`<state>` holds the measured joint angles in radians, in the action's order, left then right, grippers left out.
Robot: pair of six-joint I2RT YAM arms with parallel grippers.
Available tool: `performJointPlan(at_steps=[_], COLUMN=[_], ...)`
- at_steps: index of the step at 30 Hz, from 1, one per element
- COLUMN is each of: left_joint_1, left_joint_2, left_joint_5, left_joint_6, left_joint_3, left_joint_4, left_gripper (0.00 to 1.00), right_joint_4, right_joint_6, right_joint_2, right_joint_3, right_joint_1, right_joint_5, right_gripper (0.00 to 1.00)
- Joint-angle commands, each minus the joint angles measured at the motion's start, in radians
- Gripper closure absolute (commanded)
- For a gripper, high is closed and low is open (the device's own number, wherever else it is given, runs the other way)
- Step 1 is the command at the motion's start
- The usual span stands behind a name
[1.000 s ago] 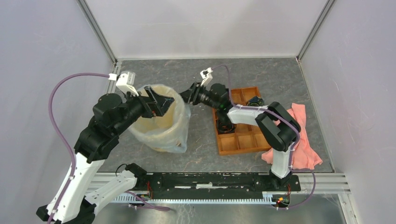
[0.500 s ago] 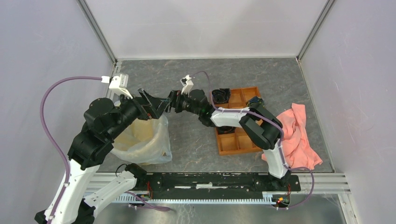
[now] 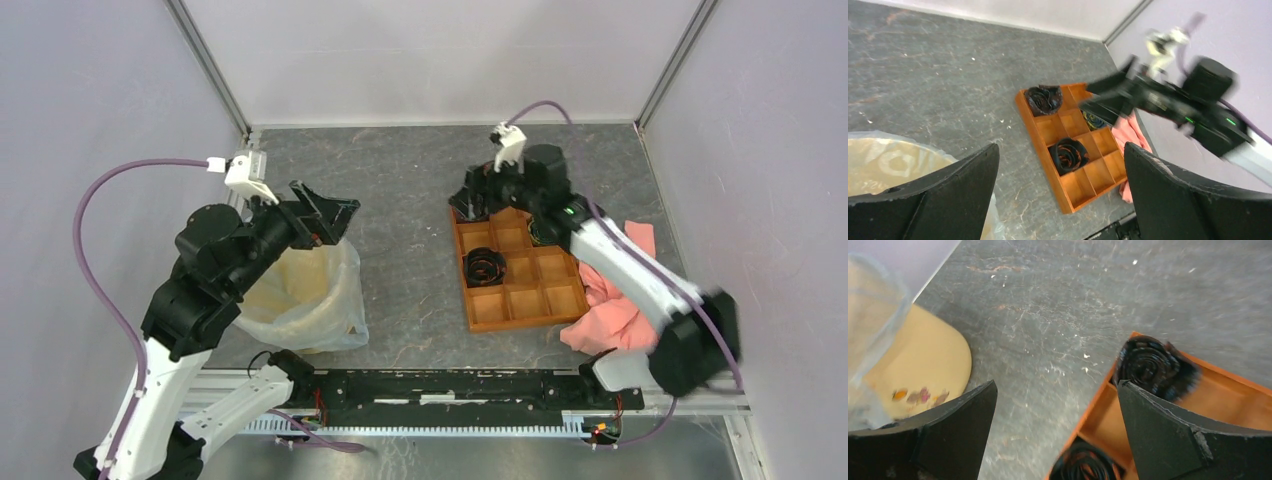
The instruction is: Put the trash bags into the trash bin
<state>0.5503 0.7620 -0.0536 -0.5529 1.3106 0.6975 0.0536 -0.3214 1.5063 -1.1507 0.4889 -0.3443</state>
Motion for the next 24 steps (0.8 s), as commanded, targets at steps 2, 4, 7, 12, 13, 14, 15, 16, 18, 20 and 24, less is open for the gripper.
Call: performJointPlan(at_steps=[2, 4, 7, 12, 13, 14, 15, 16, 18, 20, 24], left_joint_1=[-0.001, 0.0, -0.001, -0.001, 0.0, -0.001, -0.001, 0.0, -0.001, 0.0, -0.001], left_joint_2=[-0.043, -0.057, -0.071, -0.075, -0.074, -0.076, -0.076, -0.076, -0.077, -0.078, -0.082], left_joint_5=[-0.147, -0.176, -0.204, -0.215, -0.215, -0.215, -0.217, -0.219, -0.22, -0.22, -0.219], left_joint_6=[0.066, 0.096, 0.127, 0.148, 0.149, 0.149, 0.15, 0.149, 0.148, 0.145, 0.134], left_joint_3=[0.07, 0.074, 0.08, 0.097, 0.097, 0.097, 0.097, 0.098, 0.099, 0.1, 0.096], left_joint_4=[-0.035, -0.058, -0.097, -0.114, -0.112, -0.109, -0.105, -0.1, -0.09, -0.082, -0.076], left_gripper=[0.0, 0.0, 0.0, 0.0, 0.0, 0.0, 0.0, 0.0, 0.0, 0.0, 0.0], right_joint_4=[0.271, 0.319, 0.372, 0.407, 0.407, 0.402, 0.391, 0.381, 0.362, 0.338, 0.315], right_joint_6=[0.247, 0.263, 0.292, 0.314, 0.313, 0.313, 0.307, 0.301, 0.288, 0.275, 0.272], right_joint_2=[-0.445, -0.562, -0.696, -0.794, -0.801, -0.808, -0.817, -0.824, -0.836, -0.85, -0.846], right_joint_3=[0.125, 0.125, 0.076, -0.035, -0.047, -0.051, -0.05, -0.045, -0.028, -0.004, 0.037], right_joint_1=[0.031, 0.03, 0.03, 0.029, 0.03, 0.03, 0.031, 0.031, 0.031, 0.031, 0.03], right_joint_5=[0.164, 0.195, 0.266, 0.35, 0.364, 0.372, 0.384, 0.395, 0.406, 0.411, 0.353], right_gripper=[0.02, 0.02, 0.02, 0.02, 0.02, 0.02, 0.02, 0.02, 0.02, 0.02, 0.02])
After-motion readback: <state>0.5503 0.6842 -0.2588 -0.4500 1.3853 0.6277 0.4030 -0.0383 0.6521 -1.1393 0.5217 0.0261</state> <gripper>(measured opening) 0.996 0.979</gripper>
